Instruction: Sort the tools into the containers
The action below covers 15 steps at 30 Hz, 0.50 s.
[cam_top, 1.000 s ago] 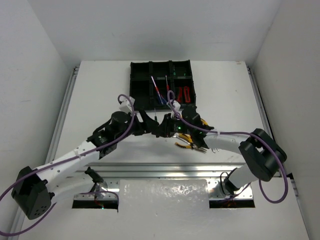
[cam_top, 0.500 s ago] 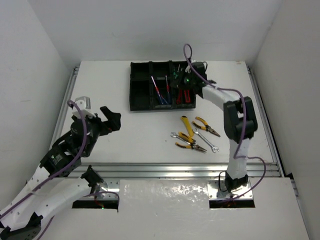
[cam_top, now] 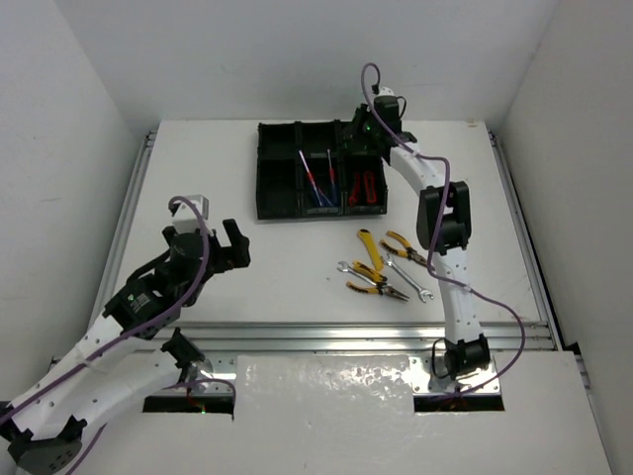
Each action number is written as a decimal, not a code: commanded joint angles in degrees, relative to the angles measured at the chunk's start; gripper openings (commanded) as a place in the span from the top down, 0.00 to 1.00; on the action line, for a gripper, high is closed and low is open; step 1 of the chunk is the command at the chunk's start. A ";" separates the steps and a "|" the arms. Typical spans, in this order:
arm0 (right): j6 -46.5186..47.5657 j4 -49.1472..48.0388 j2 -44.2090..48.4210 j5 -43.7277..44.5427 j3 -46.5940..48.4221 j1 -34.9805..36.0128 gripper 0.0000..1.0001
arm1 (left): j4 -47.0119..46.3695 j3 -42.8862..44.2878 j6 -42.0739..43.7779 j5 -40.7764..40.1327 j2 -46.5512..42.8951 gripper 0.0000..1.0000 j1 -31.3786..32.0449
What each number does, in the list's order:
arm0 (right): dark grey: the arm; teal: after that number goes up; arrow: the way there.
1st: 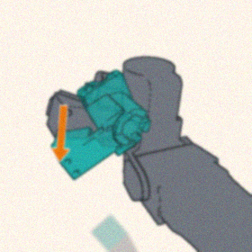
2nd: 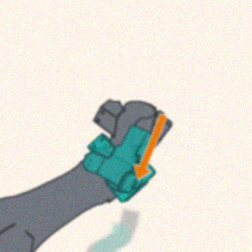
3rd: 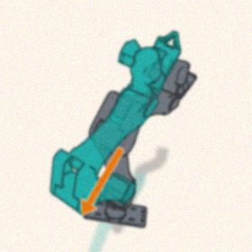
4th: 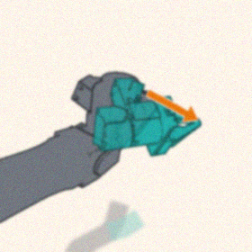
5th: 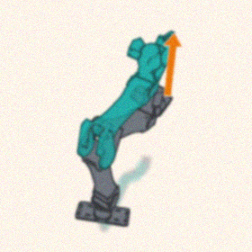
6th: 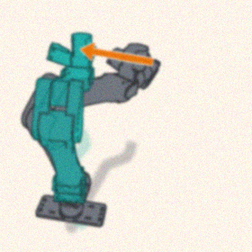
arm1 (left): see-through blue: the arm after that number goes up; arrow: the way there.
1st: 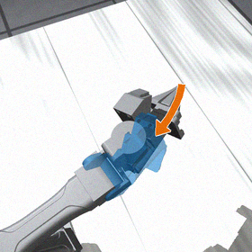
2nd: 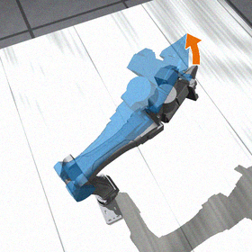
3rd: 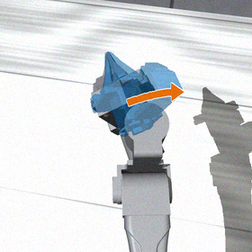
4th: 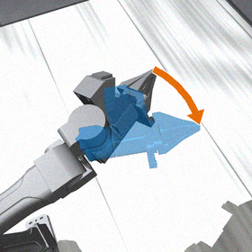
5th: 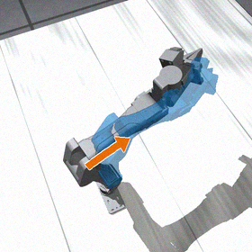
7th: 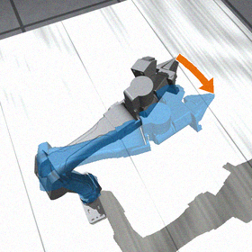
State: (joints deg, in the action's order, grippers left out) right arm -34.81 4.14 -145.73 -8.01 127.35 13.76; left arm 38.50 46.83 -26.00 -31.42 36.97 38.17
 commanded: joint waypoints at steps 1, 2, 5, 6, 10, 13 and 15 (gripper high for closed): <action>2.64 -2.55 -1.05 3.17 3.26 -0.22 1.00 | -3.08 -0.07 2.18 2.68 1.52 0.05 -0.56; 3.42 -2.99 -0.96 3.79 2.91 -0.22 1.00 | -3.17 -0.16 2.27 3.03 1.44 0.05 -0.64; 5.27 -3.09 -1.31 5.81 2.82 -0.22 0.90 | -3.87 -0.51 2.88 3.99 0.74 0.04 -0.91; 5.80 -2.83 -1.31 5.73 2.90 -0.22 0.82 | -4.05 -0.60 2.88 4.26 0.56 0.04 -0.99; 7.64 -1.16 0.52 4.76 2.47 -0.22 0.45 | -4.49 -0.77 3.41 5.14 -0.06 0.04 -1.17; 8.87 -1.06 5.52 6.07 -0.42 -0.31 0.33 | -4.58 -0.77 3.50 5.58 -0.23 0.04 -1.26; 9.84 0.59 7.91 7.56 -1.14 -0.31 0.29 | -4.75 -0.86 3.59 5.75 -0.41 0.04 -1.35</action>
State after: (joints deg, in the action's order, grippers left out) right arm -27.77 5.26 -145.64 -2.74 126.28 13.45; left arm 36.40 46.00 -23.59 -26.63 37.28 37.41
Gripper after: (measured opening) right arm 0.698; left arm 0.957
